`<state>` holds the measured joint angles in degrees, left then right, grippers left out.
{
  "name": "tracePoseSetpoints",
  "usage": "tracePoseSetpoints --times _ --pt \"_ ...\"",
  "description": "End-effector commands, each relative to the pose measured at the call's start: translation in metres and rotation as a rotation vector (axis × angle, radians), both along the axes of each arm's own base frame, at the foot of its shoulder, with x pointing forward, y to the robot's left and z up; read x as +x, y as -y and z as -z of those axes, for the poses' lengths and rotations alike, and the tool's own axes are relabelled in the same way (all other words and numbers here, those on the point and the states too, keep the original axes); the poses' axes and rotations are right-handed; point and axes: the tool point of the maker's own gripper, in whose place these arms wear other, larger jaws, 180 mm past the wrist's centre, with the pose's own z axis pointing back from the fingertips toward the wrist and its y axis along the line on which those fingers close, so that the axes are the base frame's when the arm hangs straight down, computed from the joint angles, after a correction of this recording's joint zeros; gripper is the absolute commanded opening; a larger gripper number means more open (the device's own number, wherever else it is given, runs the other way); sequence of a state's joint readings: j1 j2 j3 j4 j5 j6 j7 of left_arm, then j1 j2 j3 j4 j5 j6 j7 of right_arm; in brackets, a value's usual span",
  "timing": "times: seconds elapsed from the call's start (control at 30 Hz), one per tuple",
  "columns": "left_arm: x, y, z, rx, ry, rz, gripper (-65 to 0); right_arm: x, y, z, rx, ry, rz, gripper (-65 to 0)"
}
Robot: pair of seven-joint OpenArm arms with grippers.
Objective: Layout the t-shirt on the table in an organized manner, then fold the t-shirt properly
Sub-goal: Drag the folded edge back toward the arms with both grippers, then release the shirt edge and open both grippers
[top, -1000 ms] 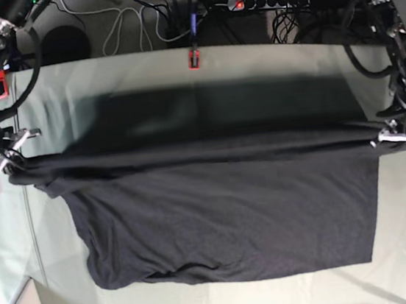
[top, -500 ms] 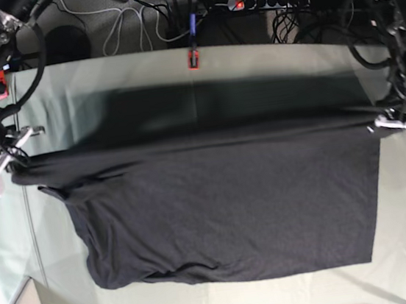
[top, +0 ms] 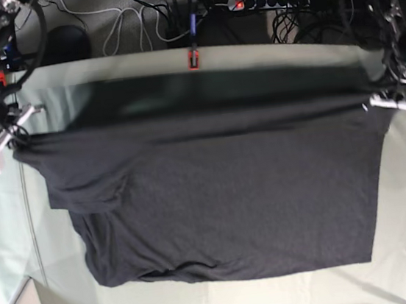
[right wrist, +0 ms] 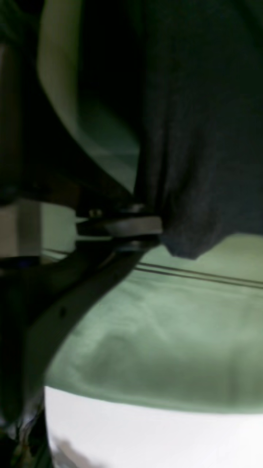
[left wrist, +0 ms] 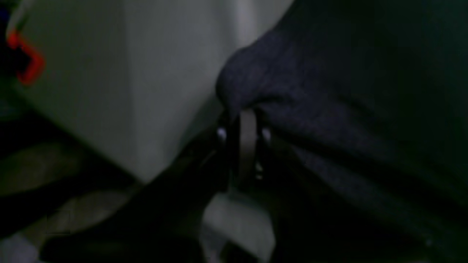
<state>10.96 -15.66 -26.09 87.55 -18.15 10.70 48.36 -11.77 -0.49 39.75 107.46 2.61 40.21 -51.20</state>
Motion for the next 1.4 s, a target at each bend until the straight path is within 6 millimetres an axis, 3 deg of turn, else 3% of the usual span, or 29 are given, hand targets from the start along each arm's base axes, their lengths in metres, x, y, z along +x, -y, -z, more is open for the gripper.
tracePoseSetpoints --times 0.0,0.3,0.57,0.77,1.0,1.37 --pt "0.009 -0.012 -0.014 0.049 0.039 -0.003 -64.9 -0.002 0.005 -0.005 -0.022 0.012 0.001 -65.0" --pt "-0.036 -0.016 0.026 0.020 -0.101 -0.033 -64.9 -0.051 0.002 0.027 0.005 -0.130 0.004 -65.0" --pt "-0.065 -0.017 0.040 0.018 -0.168 -0.039 -64.9 -0.078 -0.004 0.062 0.087 -0.156 0.016 -65.0" --pt "-0.069 -0.009 0.048 -0.006 -0.181 -0.044 -64.9 -0.090 -0.009 0.074 0.120 -0.182 0.027 -65.0" --pt "-0.063 -0.005 0.044 -0.009 -0.158 -0.040 -64.9 -0.088 -0.008 0.072 0.116 -0.177 0.026 -64.9" --pt "-0.062 -0.005 0.043 -0.011 -0.165 -0.037 -64.4 -0.083 -0.005 0.067 0.105 -0.159 0.027 -31.9"
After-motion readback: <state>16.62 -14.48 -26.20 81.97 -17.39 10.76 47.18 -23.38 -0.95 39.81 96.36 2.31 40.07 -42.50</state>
